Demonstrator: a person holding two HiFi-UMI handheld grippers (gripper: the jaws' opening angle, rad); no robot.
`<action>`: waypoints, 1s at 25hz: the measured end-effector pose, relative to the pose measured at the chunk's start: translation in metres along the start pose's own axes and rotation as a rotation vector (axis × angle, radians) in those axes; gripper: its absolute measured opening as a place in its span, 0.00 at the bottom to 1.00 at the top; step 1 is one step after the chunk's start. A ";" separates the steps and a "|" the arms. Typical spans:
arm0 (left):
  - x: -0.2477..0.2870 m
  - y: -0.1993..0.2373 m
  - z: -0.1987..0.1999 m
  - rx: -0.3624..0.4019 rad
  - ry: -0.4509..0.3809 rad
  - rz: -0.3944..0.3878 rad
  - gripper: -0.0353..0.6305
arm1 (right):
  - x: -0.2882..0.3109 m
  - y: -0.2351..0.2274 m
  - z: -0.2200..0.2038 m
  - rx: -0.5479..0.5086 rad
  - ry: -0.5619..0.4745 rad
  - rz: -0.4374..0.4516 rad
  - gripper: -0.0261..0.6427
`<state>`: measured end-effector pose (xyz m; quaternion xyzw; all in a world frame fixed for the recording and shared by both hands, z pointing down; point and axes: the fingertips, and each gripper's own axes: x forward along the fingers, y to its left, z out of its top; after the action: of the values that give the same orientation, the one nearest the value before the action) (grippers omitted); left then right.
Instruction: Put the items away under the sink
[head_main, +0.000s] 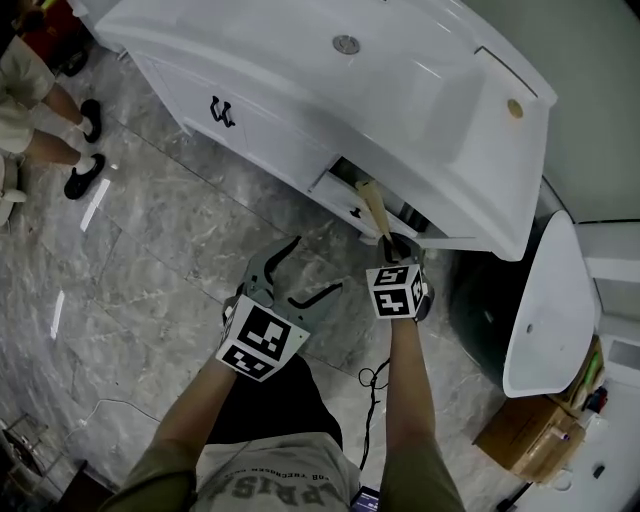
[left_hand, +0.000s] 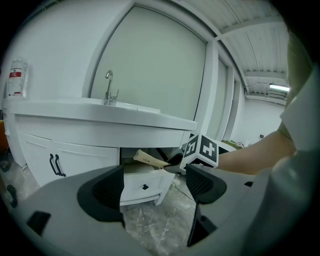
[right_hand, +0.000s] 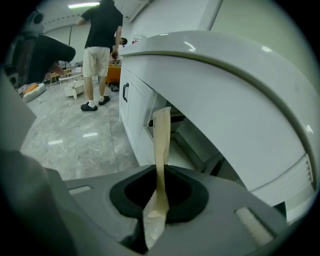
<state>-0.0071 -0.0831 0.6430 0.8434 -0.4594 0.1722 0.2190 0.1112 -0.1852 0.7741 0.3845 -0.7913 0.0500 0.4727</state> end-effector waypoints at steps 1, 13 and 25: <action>0.006 0.003 -0.003 0.003 -0.003 -0.003 0.61 | 0.008 -0.001 0.000 -0.013 -0.002 -0.008 0.10; 0.048 0.031 -0.035 0.046 -0.012 -0.027 0.62 | 0.072 -0.027 0.018 -0.259 -0.009 -0.126 0.10; 0.074 0.047 -0.050 0.123 0.006 -0.038 0.63 | 0.120 -0.049 0.019 -0.419 0.064 -0.174 0.10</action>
<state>-0.0129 -0.1308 0.7312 0.8633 -0.4311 0.1986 0.1715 0.0990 -0.2952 0.8441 0.3431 -0.7328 -0.1445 0.5696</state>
